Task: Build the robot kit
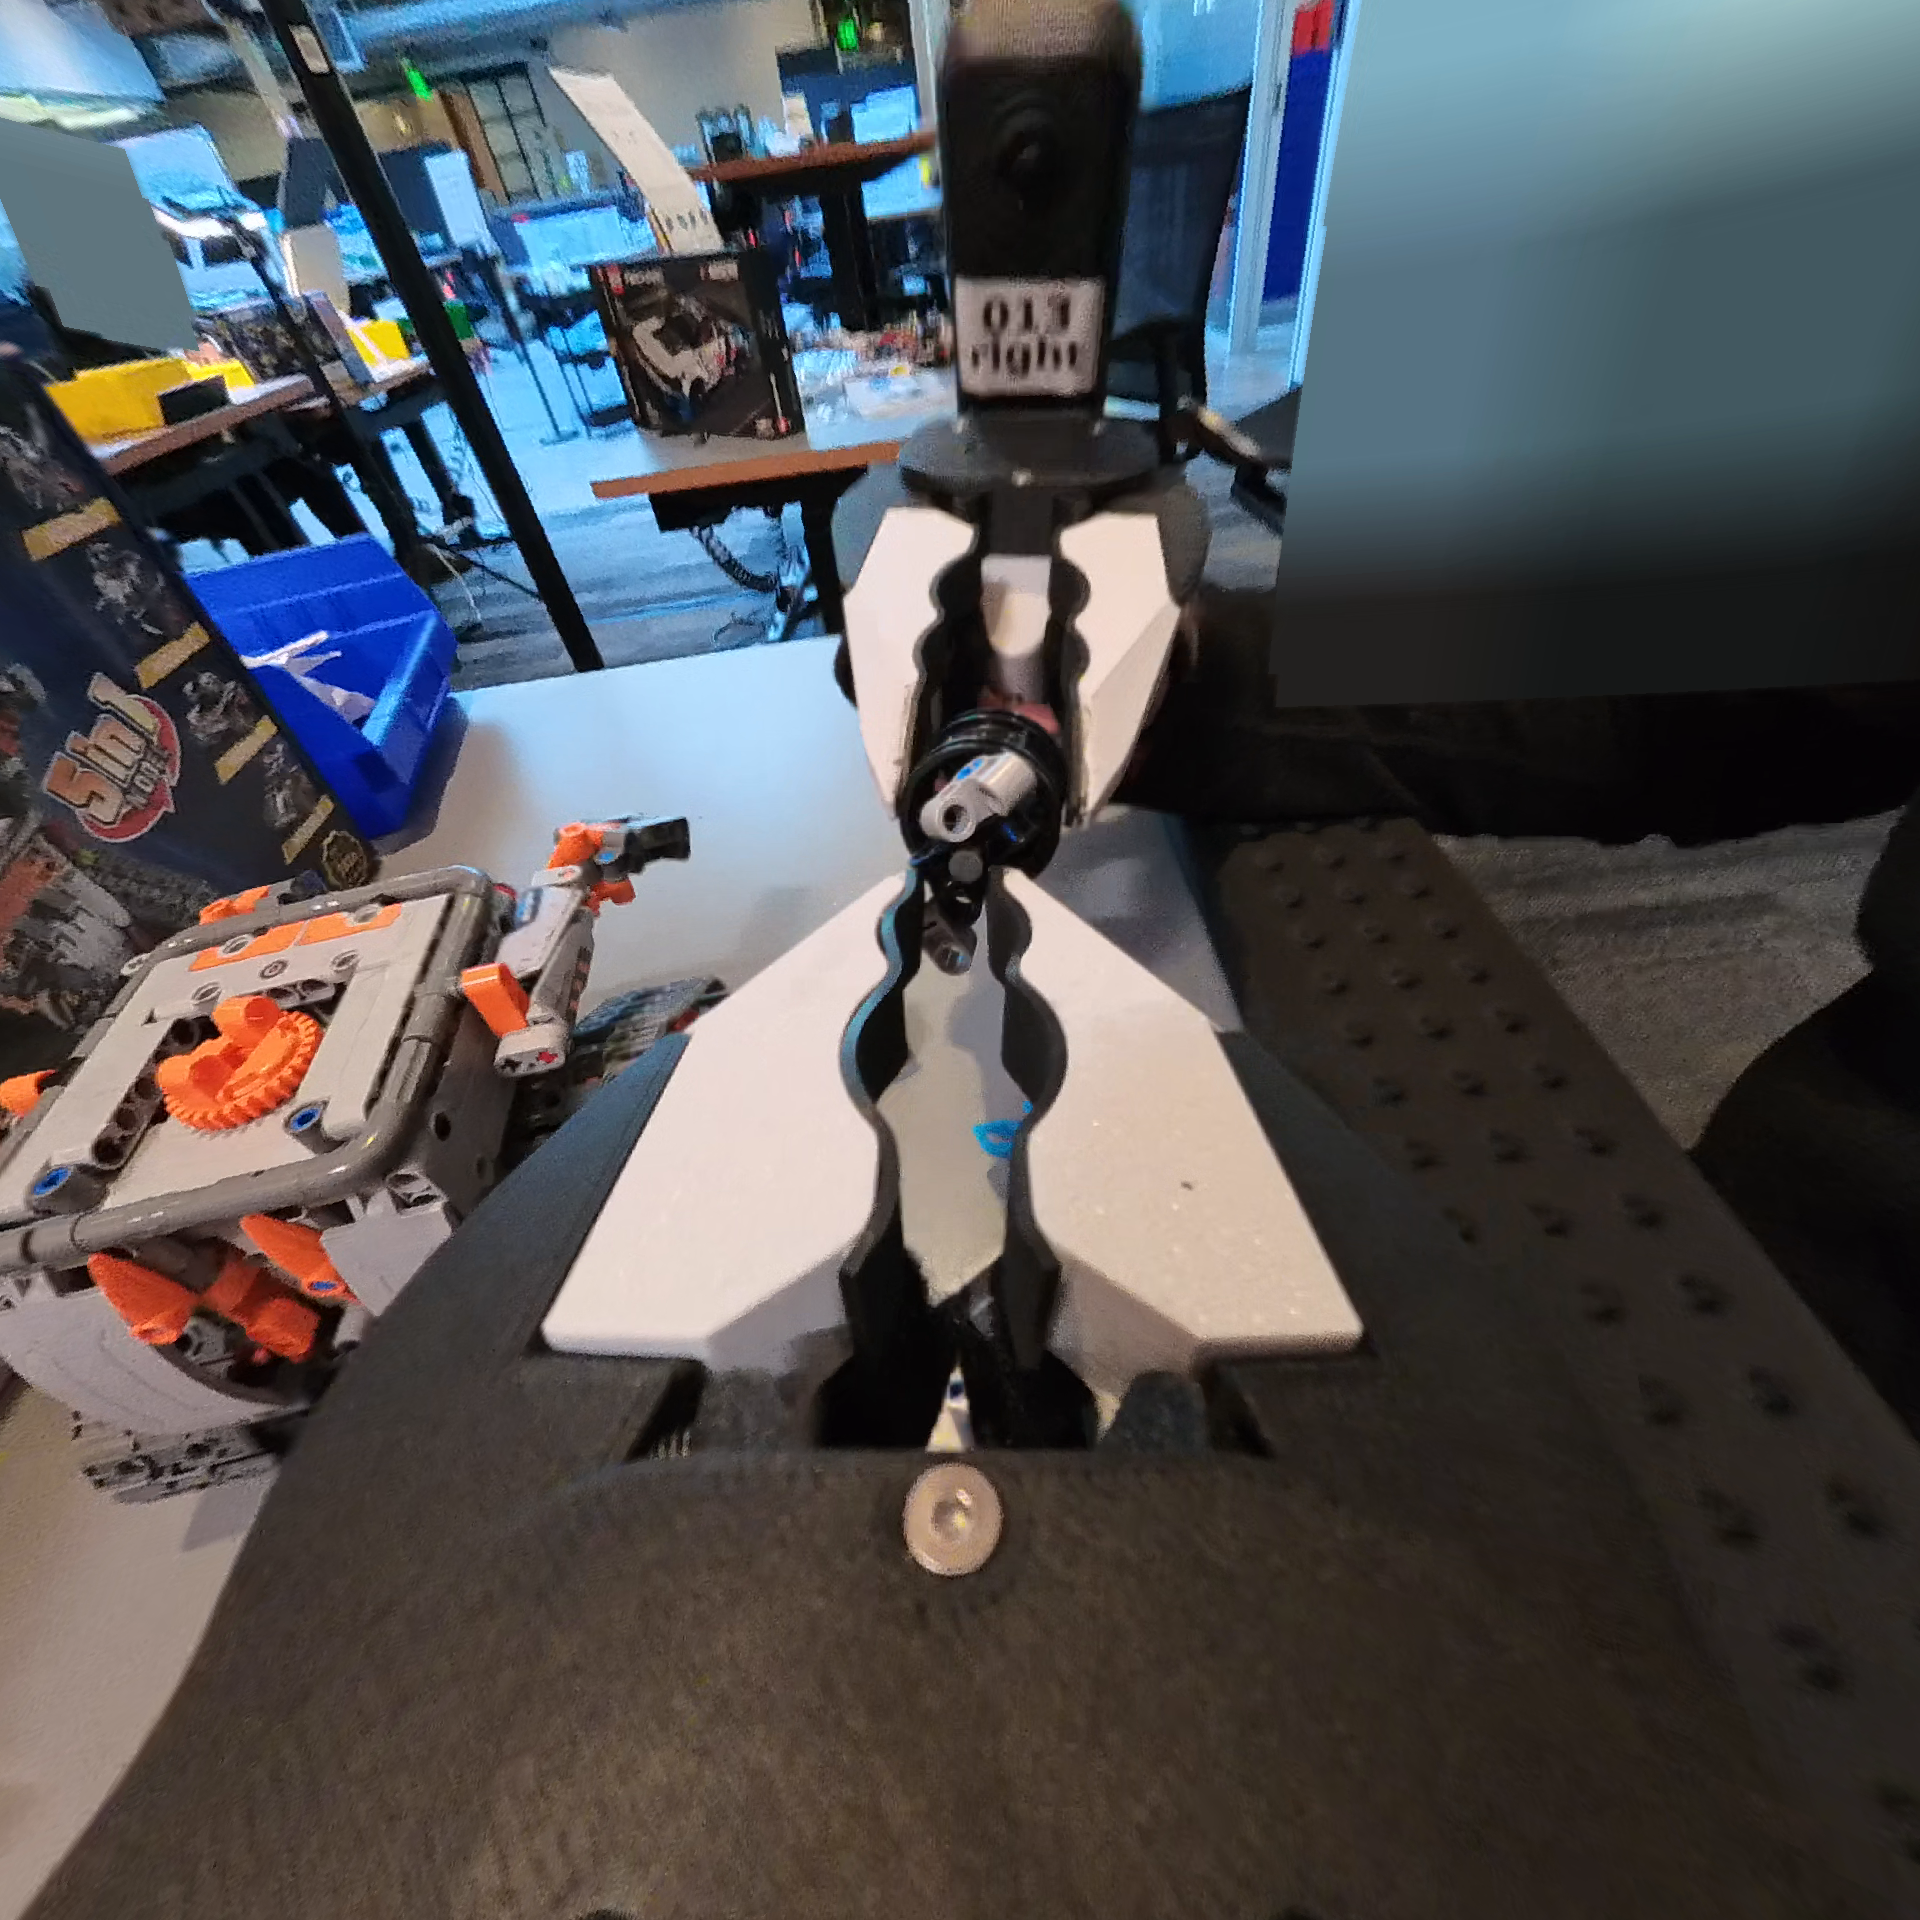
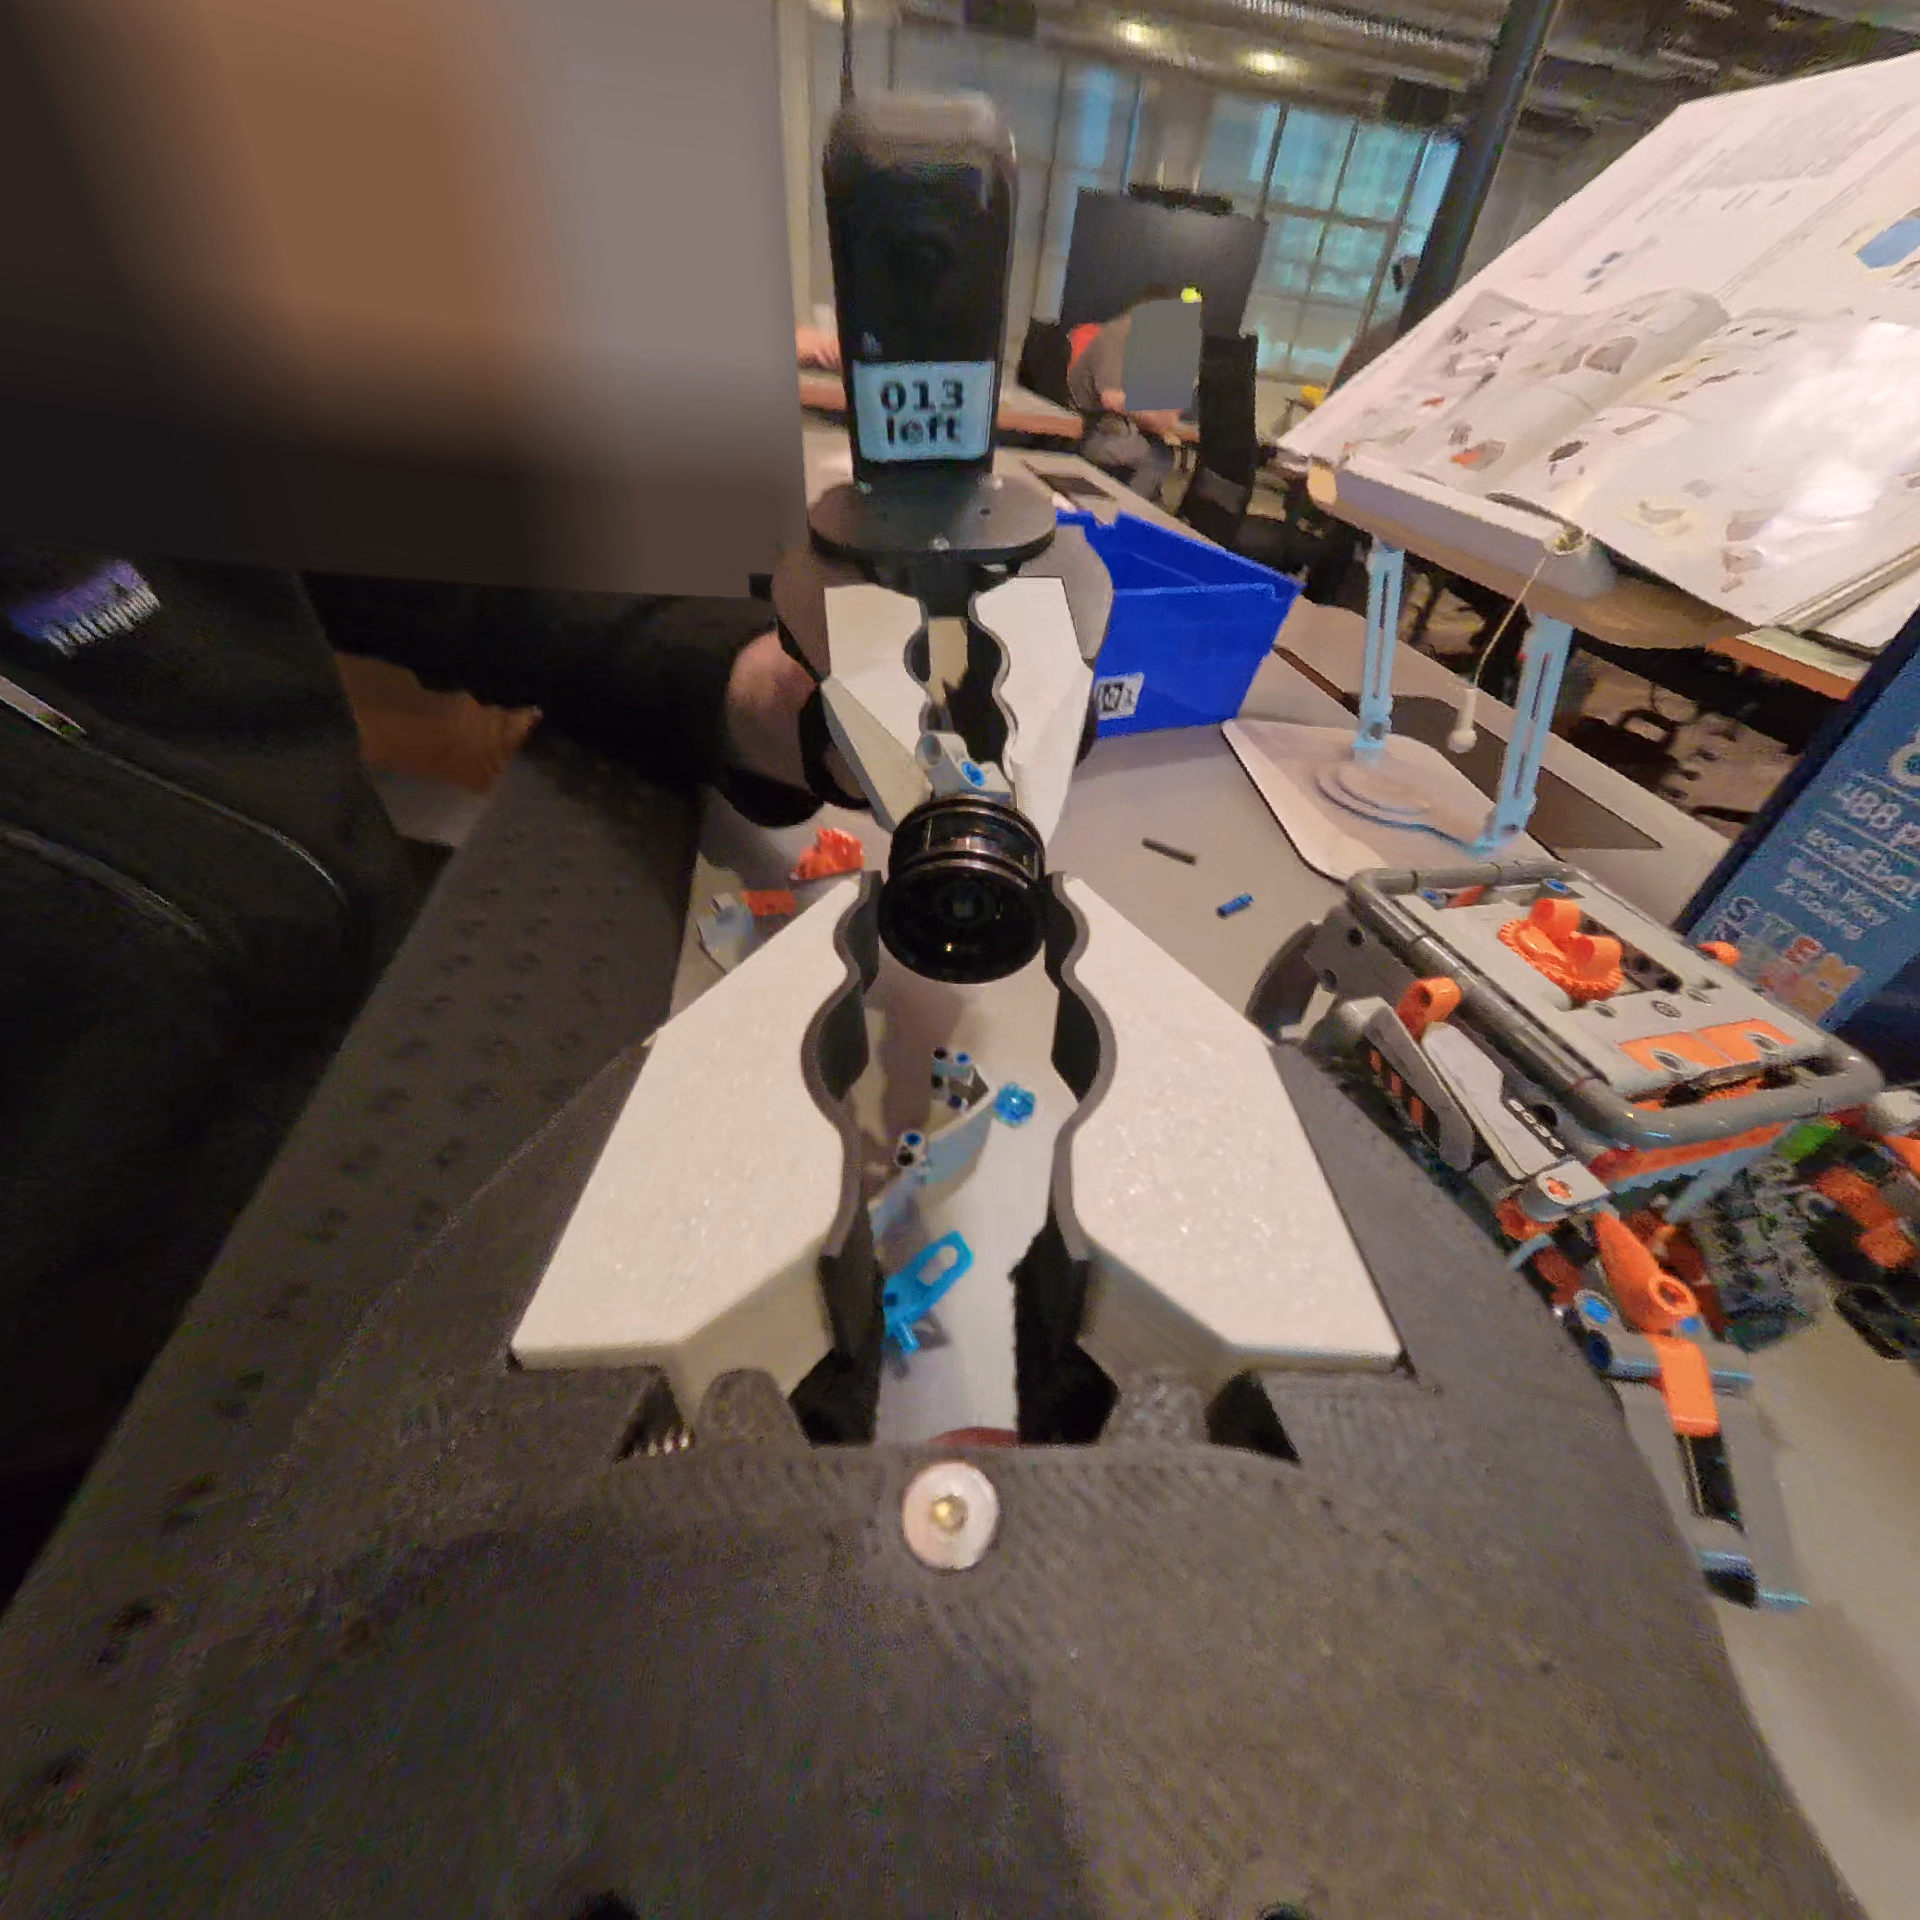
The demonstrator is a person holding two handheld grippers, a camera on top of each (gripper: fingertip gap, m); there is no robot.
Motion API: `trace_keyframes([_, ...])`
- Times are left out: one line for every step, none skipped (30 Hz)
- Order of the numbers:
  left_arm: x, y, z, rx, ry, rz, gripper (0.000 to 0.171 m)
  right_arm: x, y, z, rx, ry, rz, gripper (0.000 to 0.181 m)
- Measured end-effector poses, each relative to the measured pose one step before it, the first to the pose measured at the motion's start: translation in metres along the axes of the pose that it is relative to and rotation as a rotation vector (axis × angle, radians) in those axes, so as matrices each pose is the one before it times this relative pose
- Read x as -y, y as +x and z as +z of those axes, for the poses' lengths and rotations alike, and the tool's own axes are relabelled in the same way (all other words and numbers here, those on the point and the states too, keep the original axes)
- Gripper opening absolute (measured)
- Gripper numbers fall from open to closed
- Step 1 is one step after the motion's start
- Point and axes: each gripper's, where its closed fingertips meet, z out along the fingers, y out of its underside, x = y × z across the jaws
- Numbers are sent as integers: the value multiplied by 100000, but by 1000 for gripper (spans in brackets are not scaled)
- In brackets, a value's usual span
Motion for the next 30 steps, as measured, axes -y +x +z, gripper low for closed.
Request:
trace_keyframes([-416,135,217,-309,-2429,1053,9,-256,-58,175,-1211,-2415,-2322,29])
trace_keyframes([-195,-173,56,730,-133,-632,9,-31,106,18,-2317,-1193,-2659,29])
trace_keyframes([-31,3,17,-1364,892,-2223,9,29,49,31,-2001,-1003,-2547,30])
trace_keyframes([24,-79,-26,-1095,1135,-2416,9,41,73,51,-2064,-959,-2135,30])
trace_keyframes([-8,-101,-21,-744,823,-1547,9,16,94,65,-2125,-1073,-2189,30])
trace_keyframes([-56,-125,-1,-249,487,-1029,9,-48,100,56,-2120,-1400,-2225,29])
trace_keyframes([-63,-8,14,-1295,717,-1496,10,12,11,46,-1632,-1138,-2309,29])
trace_keyframes([-5,79,-9,-2417,1403,-2771,10,65,-30,35,-1538,-893,-2440,29])
trace_keyframes([35,26,-41,-2767,1978,-4186,9,71,20,69,-2240,-1190,-3098,30])
trace_keyframes([-2,-29,-36,-2877,1977,-4725,9,5,56,106,-3211,-2107,-4572,29])
trace_keyframes([-120,-92,-67,-2886,1362,-4674,9,-125,39,184,-3785,-3493,-5794,30])
trace_keyframes([-183,-151,-114,-2974,936,-4445,9,-167,-13,234,-4017,-4189,-6255,29])
trace_keyframes([-157,-37,-141,-3969,1101,-4781,9,23,-99,233,-3575,-3162,-6064,29])
trace_keyframes([-55,88,-112,-4400,1748,-4738,8,173,-119,158,-2876,-1970,-5013,29])
trace_keyframes([-65,69,-19,-3579,1464,-4247,8,184,-97,92,-2200,-1649,-4025,29])
trace_keyframes([-140,30,53,-3001,588,-4462,8,159,-115,72,-1565,-1232,-3237,29])
trace_keyframes([-149,-48,54,-2433,289,-4319,8,56,-102,83,-1269,-1263,-2674,29])
trace_keyframes([-146,-121,12,-1524,189,-3331,7,-44,-92,105,-1110,-1518,-2581,29])
trace_keyframes([-133,-180,7,-279,89,-1614,7,-105,-111,125,-810,-1517,-2379,29])
trace_keyframes([-144,-132,4,-27,-227,-854,7,-84,-116,111,-301,-1101,-1521,29])
trace_keyframes([-70,-52,-10,-411,-125,-956,7,-44,-65,53,18,-413,-478,29])
trace_keyframes([-22,4,13,-488,25,-780,7,-4,-14,-1,144,126,136,29])
trace_keyframes([8,23,34,-147,73,-260,7,28,13,-25,200,342,415,29])
trace_keyframes([-14,10,34,80,-107,-33,7,-4,-1,-26,162,171,259,29])
trace_keyframes([-11,-25,14,56,-165,-360,7,-21,1,-3,62,-31,63,29])
trace_keyframes([-25,-27,15,-56,-14,-374,7,-21,-15,16,56,-118,63,29])
trace_keyframes([-29,-28,9,-112,49,-502,7,-23,-20,21,99,-166,33,29])
trace_keyframes([-35,-10,6,-305,51,-759,7,-8,-23,17,186,82,243,29])
trace_keyframes([-7,-21,7,-104,151,-219,6,-28,5,11,228,163,490,29])
trace_keyframes([-20,-52,-2,291,-22,10,6,-63,5,7,273,3,595,29])
